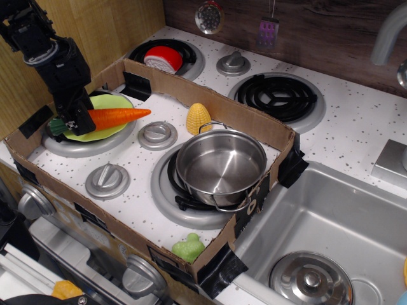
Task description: Take carrot off plate
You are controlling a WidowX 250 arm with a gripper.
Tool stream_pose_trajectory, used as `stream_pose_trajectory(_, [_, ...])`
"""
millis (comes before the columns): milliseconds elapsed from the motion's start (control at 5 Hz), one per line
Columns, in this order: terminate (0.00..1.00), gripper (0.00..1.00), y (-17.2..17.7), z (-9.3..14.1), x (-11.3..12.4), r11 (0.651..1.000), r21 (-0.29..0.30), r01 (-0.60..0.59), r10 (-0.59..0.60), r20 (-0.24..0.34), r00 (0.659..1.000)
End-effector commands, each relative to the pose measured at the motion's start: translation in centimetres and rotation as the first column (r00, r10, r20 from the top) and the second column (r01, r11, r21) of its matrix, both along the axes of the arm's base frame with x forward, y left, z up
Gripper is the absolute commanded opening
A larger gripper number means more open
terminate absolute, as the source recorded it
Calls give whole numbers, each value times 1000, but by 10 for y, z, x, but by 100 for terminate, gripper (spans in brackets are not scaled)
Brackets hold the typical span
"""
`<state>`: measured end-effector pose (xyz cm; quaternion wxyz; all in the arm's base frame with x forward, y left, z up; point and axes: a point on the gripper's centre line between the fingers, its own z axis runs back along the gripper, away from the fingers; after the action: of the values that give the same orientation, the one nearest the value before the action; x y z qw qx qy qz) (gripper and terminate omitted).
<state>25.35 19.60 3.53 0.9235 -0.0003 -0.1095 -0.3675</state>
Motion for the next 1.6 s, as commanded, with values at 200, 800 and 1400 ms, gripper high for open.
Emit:
stream_pose_trajectory(200, [0,0,-14,41,23,996,92,-13,12,8,1000])
stream_pose_trajectory(800, [0,0,-72,89,23,977,206,-52,43,47,998])
stream_pose_trajectory(1400, [0,0,-133,79,39,982,187,36,-32,-27,999])
